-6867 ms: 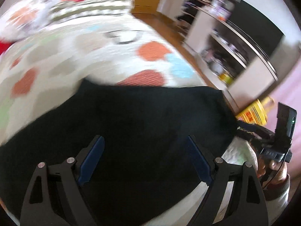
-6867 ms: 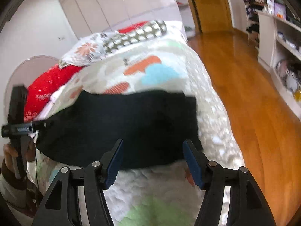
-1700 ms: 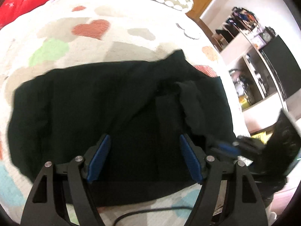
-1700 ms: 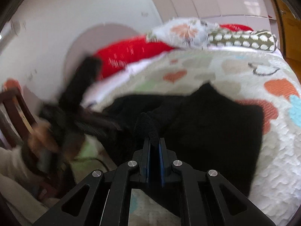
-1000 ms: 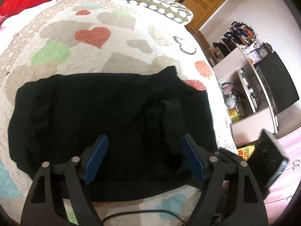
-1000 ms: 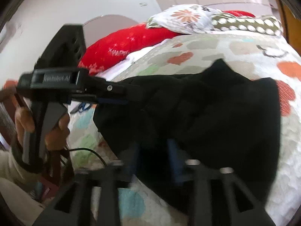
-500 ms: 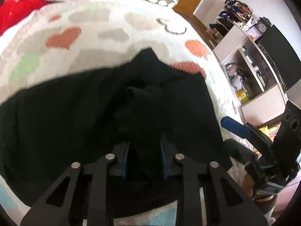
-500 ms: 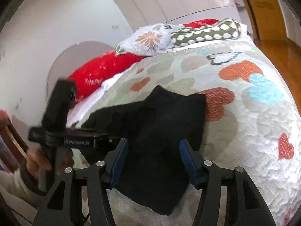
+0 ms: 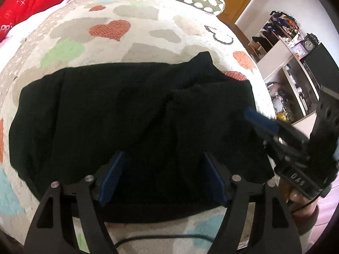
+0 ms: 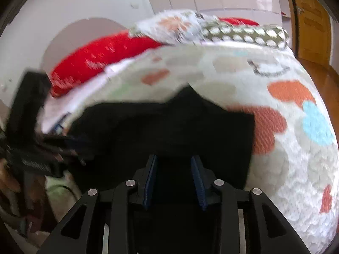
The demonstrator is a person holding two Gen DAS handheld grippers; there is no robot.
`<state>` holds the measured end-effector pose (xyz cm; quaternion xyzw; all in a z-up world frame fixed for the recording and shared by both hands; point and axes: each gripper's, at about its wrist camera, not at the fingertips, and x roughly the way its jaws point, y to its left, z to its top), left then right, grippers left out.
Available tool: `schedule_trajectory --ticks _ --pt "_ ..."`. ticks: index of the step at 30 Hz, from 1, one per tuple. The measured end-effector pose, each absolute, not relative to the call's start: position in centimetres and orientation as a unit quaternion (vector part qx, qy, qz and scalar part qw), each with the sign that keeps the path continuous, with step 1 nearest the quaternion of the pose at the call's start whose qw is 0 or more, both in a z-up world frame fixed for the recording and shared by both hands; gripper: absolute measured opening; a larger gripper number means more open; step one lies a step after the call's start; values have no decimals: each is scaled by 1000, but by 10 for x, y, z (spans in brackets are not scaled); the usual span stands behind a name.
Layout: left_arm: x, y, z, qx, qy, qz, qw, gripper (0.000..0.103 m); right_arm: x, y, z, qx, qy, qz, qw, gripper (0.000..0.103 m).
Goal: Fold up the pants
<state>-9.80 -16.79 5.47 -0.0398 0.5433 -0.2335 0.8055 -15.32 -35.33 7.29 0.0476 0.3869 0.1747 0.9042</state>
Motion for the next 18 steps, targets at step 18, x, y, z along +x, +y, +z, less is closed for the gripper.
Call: schedule_trajectory --ticks 18 --pt "-99 -159 64 -36 534 -234 812 76 -111 -333 66 19 412 168 895 28"
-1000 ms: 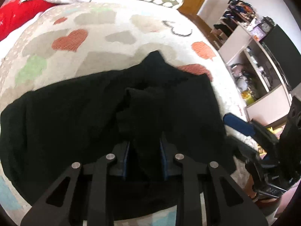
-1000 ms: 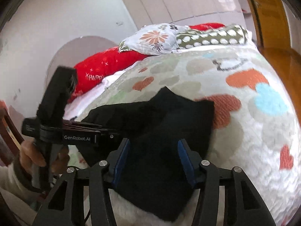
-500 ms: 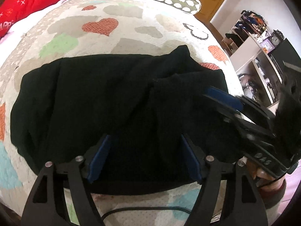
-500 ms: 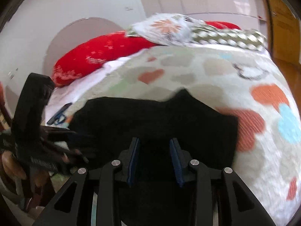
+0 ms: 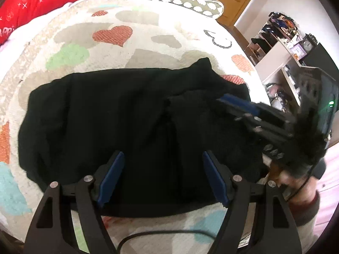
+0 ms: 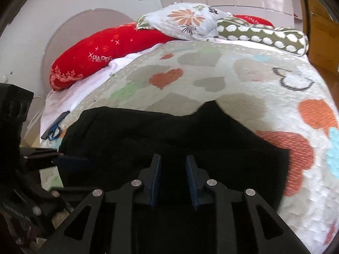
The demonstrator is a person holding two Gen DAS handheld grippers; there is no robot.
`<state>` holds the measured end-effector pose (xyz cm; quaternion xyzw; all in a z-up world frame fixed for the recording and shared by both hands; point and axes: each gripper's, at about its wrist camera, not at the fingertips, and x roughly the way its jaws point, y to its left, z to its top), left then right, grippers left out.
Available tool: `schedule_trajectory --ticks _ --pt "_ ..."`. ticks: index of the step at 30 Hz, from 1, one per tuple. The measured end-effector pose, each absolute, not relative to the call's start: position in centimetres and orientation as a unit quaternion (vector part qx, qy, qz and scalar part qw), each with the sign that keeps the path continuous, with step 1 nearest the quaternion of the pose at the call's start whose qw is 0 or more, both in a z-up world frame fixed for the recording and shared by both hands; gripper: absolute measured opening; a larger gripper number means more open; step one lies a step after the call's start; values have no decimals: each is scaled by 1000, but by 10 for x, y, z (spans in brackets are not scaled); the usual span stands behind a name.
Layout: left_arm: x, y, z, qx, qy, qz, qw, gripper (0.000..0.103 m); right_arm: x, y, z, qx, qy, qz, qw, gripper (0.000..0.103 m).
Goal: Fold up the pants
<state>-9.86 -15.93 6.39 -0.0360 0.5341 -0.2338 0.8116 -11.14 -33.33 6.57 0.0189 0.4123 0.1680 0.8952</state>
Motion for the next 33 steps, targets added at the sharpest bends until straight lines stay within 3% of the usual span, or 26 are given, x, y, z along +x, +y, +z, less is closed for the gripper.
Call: schedule_trajectory --ticks 13,18,23,28,31,33 --pt "-91 -164 46 -14 524 -203 827 76 -143 -353 60 1 429 122 895 27" --pt "-92 -162 45 -16 520 -202 830 76 -181 -347 70 -7 419 136 898 42" --pt "-95 -160 47 -21 521 -198 830 76 -191 -352 43 10 436 123 892 44" --pt "-101 -154 54 -21 520 -194 831 76 -194 -344 61 -3 428 126 895 44" --pt "-105 -148 59 -25 518 -191 834 76 -196 -343 73 -2 414 126 901 54" --pt "-108 -143 63 -29 516 -190 834 76 -198 -345 77 7 409 128 903 54"
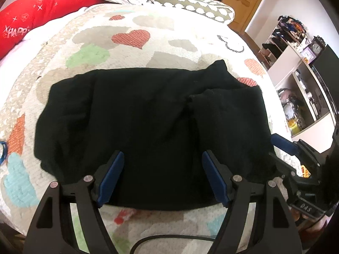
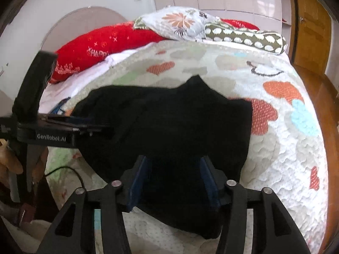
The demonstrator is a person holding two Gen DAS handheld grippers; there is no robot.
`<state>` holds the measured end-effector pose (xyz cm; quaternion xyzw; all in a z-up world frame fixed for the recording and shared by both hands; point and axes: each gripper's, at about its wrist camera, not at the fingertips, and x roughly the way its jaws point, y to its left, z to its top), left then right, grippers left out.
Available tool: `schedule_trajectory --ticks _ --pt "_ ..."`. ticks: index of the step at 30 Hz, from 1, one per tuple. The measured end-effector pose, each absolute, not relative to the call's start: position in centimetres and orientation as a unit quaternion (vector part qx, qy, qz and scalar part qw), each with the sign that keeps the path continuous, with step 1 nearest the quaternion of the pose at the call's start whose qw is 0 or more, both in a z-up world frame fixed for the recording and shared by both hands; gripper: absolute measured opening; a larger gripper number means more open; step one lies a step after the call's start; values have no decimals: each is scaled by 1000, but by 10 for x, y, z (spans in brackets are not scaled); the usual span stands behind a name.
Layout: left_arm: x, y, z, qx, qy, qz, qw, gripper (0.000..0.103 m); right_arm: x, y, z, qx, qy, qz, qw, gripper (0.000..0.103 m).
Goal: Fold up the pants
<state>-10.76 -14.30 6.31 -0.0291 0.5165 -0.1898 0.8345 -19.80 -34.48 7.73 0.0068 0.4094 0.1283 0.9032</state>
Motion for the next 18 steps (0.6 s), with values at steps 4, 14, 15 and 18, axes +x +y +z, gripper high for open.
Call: schedule_trajectory --ticks 4,14,15,18 --pt "-115 -132 73 -35 515 -193 835 76 -193 -347 84 21 403 124 906 54" --pt "-130 -84 74 -65 522 -170 833 76 -141 -304 82 -9 397 167 903 46" --pt "-130 -78 72 -71 523 -164 834 76 -134 -297 78 -17 401 166 901 42" --pt "-126 -65 62 -83 530 -146 831 76 -116 -285 61 -32 418 153 895 41"
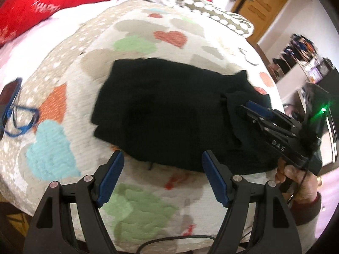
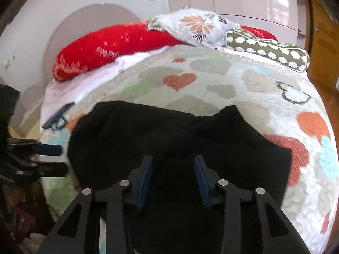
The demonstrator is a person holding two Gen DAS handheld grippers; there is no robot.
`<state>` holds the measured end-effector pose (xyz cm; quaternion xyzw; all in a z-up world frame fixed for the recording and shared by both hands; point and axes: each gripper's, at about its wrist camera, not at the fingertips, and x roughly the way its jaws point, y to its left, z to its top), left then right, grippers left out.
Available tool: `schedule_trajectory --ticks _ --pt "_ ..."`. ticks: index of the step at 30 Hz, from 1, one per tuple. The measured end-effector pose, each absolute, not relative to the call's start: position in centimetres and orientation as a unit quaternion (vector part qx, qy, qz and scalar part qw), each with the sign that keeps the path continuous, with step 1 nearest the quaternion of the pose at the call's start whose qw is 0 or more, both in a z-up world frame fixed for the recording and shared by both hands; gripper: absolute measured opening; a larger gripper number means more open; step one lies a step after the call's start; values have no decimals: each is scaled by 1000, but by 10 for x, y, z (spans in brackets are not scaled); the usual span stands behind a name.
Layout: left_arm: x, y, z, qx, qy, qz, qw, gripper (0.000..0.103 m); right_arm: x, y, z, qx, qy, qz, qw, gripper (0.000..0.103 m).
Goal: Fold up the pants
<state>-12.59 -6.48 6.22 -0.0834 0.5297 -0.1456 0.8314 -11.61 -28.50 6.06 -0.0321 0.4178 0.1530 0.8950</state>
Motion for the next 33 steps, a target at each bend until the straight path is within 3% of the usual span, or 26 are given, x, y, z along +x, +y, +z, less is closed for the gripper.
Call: schedule_trajectory --ticks 23,27,33 --pt "-127 -19 41 -177 526 -114 824 76 -156 -283 66 -30 420 165 892 45" --pt "-127 -14 35 -185 529 -104 822 78 -156 -283 87 -13 396 182 900 65" --pt "-127 -10 29 -199 528 -97 820 79 -141 -268 92 -8 400 196 895 67"
